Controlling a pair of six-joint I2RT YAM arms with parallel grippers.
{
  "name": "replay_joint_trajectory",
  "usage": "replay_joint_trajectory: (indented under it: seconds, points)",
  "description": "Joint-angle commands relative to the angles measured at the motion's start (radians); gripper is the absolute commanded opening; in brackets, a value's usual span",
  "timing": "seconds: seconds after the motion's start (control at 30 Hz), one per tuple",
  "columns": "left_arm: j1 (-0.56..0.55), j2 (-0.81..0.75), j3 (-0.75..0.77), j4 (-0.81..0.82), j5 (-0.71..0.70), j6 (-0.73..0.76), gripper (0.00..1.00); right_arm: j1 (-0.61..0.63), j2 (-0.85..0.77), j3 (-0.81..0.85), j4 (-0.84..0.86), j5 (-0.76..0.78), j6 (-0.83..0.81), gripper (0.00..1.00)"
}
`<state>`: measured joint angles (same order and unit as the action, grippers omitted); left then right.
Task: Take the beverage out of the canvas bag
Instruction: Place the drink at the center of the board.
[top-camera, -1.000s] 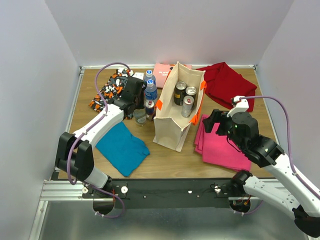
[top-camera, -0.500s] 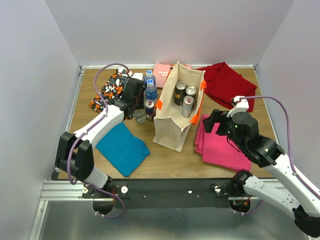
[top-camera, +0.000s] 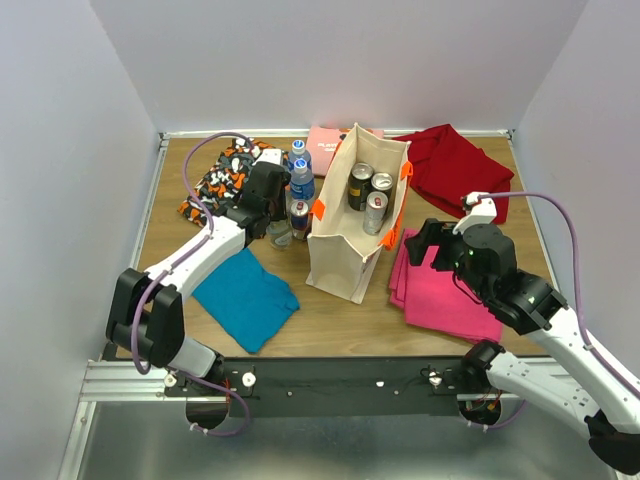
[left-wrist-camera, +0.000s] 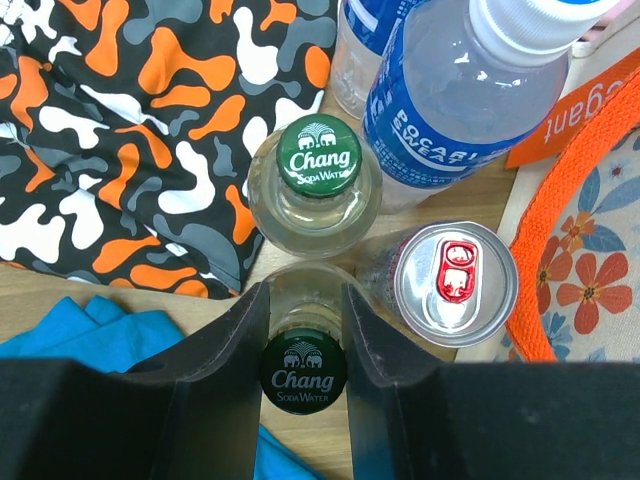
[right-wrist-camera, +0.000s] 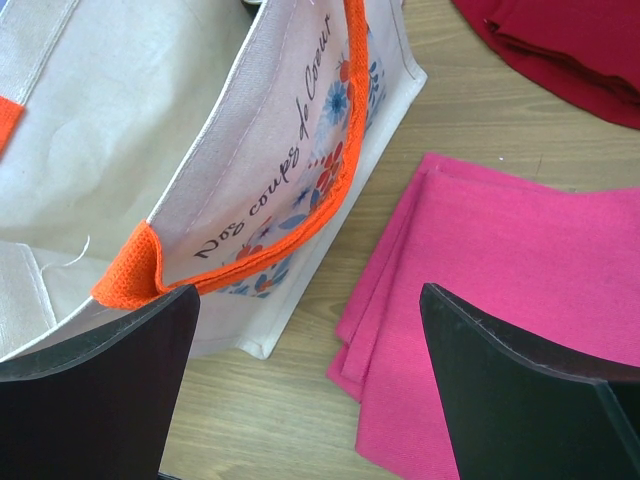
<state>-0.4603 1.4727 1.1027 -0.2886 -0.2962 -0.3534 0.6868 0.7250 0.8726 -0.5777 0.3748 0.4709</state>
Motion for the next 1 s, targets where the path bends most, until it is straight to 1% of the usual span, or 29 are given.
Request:
replay_joint_trajectory:
  seconds: [0.0, 0.07, 0.1, 0.17, 0.2, 0.3, 0.53, 0.7, 0.8, 0.93, 0.97]
  points:
    - [0.002, -0.055, -0.001, 0.071, -0.017, -0.024, 0.43, -0.001, 0.001, -0.014, 0.026, -0.010, -0.002, 1.00]
    - [0.002, -0.061, -0.003, 0.068, -0.012, -0.019, 0.50, -0.001, 0.001, -0.014, 0.026, -0.010, -0.002, 1.00]
    - [0.003, -0.061, -0.003, 0.065, -0.012, -0.019, 0.55, -0.001, -0.001, -0.017, 0.026, -0.011, 0.000, 1.00]
    - [0.002, -0.063, -0.001, 0.055, -0.012, -0.019, 0.59, -0.001, -0.001, -0.017, 0.029, -0.010, 0.002, 1.00]
    - [0.002, -0.064, -0.001, 0.052, -0.011, -0.019, 0.64, -0.003, -0.001, -0.020, 0.029, -0.011, 0.002, 1.00]
    - [0.002, -0.069, -0.001, 0.042, -0.012, -0.021, 0.66, -0.001, -0.002, -0.020, 0.029, -0.011, 0.002, 1.00]
    - [0.002, -0.104, 0.028, 0.006, -0.027, -0.013, 0.68, -0.001, -0.012, -0.023, 0.024, -0.007, 0.000, 1.00]
    - [0.003, -0.144, 0.091, -0.038, -0.024, 0.005, 0.73, -0.001, -0.019, -0.012, 0.036, -0.022, 0.014, 1.00]
    - [0.003, -0.167, 0.140, -0.072, -0.014, 0.019, 0.74, -0.001, -0.025, -0.004, 0.078, -0.060, 0.032, 1.00]
    - [0.003, -0.198, 0.212, -0.107, 0.069, 0.048, 0.76, -0.001, -0.010, 0.005, 0.127, -0.080, 0.054, 1.00]
    - [0.002, -0.198, 0.247, -0.122, 0.131, 0.053, 0.77, -0.001, 0.005, 0.011, 0.139, -0.098, 0.051, 1.00]
